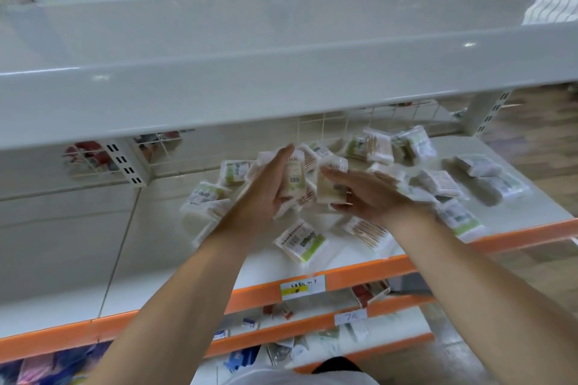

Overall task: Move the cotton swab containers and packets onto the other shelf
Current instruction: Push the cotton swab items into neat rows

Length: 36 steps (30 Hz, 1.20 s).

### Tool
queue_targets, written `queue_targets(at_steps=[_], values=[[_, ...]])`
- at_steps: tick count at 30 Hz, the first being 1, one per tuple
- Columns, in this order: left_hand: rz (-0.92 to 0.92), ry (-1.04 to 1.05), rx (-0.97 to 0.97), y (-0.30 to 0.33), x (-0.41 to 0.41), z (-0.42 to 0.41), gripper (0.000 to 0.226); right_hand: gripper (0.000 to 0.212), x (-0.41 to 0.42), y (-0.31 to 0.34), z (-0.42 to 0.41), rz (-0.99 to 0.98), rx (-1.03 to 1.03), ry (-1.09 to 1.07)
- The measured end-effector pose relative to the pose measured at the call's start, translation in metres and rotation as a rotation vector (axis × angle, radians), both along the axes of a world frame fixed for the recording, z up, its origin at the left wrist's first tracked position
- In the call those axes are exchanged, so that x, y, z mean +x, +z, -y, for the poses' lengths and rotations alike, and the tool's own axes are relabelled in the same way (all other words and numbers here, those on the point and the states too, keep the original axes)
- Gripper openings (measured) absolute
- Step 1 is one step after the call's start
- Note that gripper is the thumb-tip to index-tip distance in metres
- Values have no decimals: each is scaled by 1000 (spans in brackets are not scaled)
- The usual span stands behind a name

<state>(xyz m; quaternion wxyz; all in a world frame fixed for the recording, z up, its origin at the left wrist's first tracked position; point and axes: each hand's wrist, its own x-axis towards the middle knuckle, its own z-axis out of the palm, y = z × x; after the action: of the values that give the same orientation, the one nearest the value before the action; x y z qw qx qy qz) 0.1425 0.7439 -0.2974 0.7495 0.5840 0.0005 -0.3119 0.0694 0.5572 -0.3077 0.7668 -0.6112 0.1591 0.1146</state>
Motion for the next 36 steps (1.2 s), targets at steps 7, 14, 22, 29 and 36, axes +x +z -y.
queue_targets(at_steps=[7,14,22,29,36], values=[[70,68,9,-6,-13,-13,54,42,-1,19,-5,51,-51,93],[174,194,96,12,-37,-36,28,25,8,39,-15,78,-111,237],[106,541,209,21,-79,-85,30,37,19,46,-65,121,-204,414],[97,786,201,23,-129,-143,44,31,19,45,-134,106,-224,624],[95,905,252,21,-178,-199,49,28,12,33,-215,52,-253,770]])
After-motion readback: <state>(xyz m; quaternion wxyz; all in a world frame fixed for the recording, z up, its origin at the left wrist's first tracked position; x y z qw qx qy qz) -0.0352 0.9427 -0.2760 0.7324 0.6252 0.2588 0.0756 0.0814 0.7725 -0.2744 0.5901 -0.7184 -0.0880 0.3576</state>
